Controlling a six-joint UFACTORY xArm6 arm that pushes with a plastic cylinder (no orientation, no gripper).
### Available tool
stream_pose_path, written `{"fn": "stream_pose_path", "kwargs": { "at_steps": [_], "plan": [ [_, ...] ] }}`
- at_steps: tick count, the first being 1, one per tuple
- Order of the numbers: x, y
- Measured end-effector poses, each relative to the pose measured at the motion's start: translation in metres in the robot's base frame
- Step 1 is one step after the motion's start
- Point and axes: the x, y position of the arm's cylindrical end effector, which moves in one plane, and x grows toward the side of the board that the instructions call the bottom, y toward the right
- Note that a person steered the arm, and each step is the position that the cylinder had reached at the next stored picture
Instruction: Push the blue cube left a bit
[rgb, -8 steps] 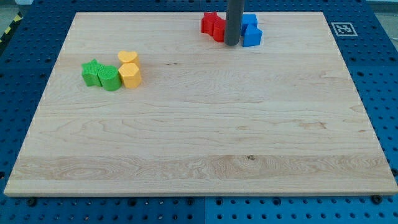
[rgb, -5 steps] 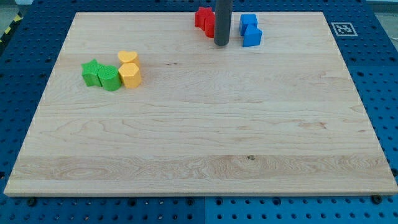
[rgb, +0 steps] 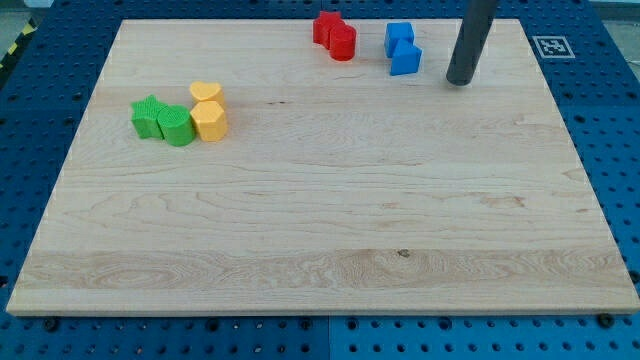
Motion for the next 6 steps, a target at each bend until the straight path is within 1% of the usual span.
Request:
{"fn": "stream_pose_path", "kwargs": {
  "at_steps": [2, 4, 6],
  "plan": [
    [-0.047, -0.03],
    [-0.054, -0.03],
    [-0.069, -0.045]
  ]
}}
